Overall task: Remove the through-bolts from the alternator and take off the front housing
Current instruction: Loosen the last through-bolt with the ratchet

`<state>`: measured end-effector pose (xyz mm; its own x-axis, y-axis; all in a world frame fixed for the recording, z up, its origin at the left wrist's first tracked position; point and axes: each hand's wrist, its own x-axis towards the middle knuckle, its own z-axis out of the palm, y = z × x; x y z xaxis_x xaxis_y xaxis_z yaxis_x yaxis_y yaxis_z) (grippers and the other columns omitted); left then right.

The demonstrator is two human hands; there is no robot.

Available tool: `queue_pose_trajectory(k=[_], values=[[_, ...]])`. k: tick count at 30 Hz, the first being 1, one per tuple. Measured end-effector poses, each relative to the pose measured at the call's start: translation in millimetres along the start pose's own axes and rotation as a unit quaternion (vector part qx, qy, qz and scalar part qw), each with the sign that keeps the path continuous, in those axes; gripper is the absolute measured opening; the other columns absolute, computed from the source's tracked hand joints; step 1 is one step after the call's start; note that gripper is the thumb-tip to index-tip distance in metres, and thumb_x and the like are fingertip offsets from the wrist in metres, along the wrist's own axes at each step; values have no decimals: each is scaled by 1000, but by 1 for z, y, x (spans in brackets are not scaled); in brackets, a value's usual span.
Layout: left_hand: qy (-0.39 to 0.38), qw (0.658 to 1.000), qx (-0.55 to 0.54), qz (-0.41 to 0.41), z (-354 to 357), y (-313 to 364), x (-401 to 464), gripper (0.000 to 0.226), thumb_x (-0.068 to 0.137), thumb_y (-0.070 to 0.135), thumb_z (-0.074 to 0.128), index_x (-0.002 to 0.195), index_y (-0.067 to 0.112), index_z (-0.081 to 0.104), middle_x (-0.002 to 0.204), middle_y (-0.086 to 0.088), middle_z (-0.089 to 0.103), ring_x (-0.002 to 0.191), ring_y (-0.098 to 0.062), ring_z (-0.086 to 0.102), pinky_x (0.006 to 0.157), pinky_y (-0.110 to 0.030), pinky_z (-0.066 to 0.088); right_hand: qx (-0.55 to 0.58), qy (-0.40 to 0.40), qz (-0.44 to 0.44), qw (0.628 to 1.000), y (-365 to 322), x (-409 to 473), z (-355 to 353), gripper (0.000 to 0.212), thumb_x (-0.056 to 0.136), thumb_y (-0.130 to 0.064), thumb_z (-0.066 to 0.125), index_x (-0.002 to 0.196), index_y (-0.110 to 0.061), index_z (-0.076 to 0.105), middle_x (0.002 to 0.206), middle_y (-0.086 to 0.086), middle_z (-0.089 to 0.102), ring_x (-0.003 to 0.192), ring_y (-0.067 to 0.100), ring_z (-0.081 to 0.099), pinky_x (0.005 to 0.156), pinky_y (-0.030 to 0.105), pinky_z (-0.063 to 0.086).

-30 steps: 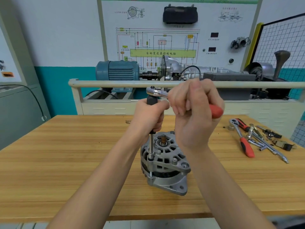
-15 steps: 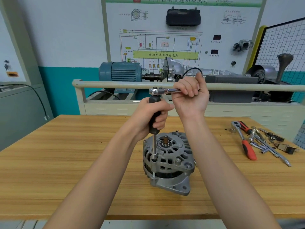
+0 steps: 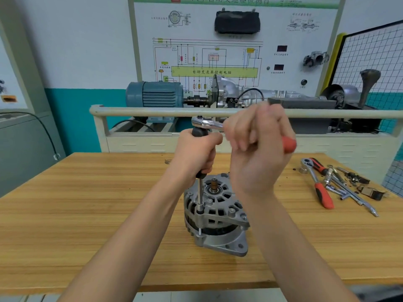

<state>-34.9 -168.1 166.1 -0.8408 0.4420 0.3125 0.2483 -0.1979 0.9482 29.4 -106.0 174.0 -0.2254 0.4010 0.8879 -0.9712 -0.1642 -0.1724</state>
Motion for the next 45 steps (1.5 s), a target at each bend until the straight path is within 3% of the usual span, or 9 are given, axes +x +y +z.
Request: queue_pose_trajectory(k=[5, 9, 16, 22, 25, 27, 30, 36, 45], values=[[40, 998, 23, 30, 5, -1, -3, 35, 86, 3, 53, 56, 15, 39, 45, -3, 37, 40, -16, 28, 41, -20, 25, -102, -42, -70, 991, -2, -13, 7, 31, 87, -7, 46, 56, -7, 42, 47, -2, 35, 44, 17, 33, 48, 33, 27], [23, 999, 1, 27, 1, -2, -2, 43, 82, -1, 55, 52, 18, 32, 38, 5, 27, 34, -13, 18, 40, -17, 18, 100, 28, 73, 992, -1, 11, -8, 42, 89, -5, 42, 49, -15, 35, 41, -2, 32, 39, 13, 27, 46, 28, 25], [-26, 997, -47, 54, -6, -4, -4, 37, 81, -3, 60, 61, 15, 36, 51, 0, 25, 42, -14, 21, 44, -25, 19, 341, 151, 256, 892, 17, 37, -31, 42, 84, -14, 45, 42, -15, 38, 36, -5, 29, 33, 8, 27, 41, 20, 25], [-157, 975, -155, -36, -33, -27, -4, 60, 87, 53, 47, 94, -4, 64, 77, -14, 63, 72, -24, 64, 75, -28, 54, 374, 162, 286, 868, 26, 40, -38, 42, 85, -13, 47, 43, -15, 38, 36, -5, 31, 32, 9, 29, 39, 21, 27], [11, 990, 125, -61, -27, -67, -4, 35, 100, 24, 42, 112, -3, 60, 88, -5, 62, 63, -1, 60, 55, -7, 46, 425, 189, 307, 830, 31, 41, -42, 41, 85, -13, 48, 45, -15, 37, 36, -5, 31, 31, 9, 30, 38, 21, 27], [25, 970, 239, -22, -22, -92, -8, 13, 95, 12, 52, 103, 9, 61, 101, -7, 61, 80, -6, 59, 66, -16, 46, 446, 198, 320, 812, 37, 42, -43, 41, 85, -13, 47, 46, -15, 36, 36, -5, 31, 31, 10, 31, 37, 21, 27], [9, 978, 206, -39, -24, -108, -2, 19, 87, 5, 57, 93, 24, 59, 107, -16, 59, 91, -26, 56, 79, -38, 46, 437, 199, 331, 813, 42, 43, -45, 41, 86, -13, 46, 46, -15, 36, 36, -5, 32, 31, 10, 31, 37, 21, 27], [-41, 980, 194, -26, -33, -106, 10, 25, 85, -1, 57, 98, 18, 68, 86, 2, 60, 66, 3, 57, 54, -9, 41, 389, 201, 327, 837, 50, 46, -45, 43, 86, -13, 47, 45, -15, 37, 36, -5, 32, 31, 9, 31, 38, 21, 27], [-133, 975, 180, -5, -43, -99, 20, 19, 90, -1, 57, 101, 8, 70, 106, -4, 67, 96, -15, 62, 85, -28, 50, 436, 224, 334, 805, 64, 44, -45, 43, 86, -12, 46, 45, -15, 36, 36, -5, 31, 30, 10, 29, 35, 21, 27]])
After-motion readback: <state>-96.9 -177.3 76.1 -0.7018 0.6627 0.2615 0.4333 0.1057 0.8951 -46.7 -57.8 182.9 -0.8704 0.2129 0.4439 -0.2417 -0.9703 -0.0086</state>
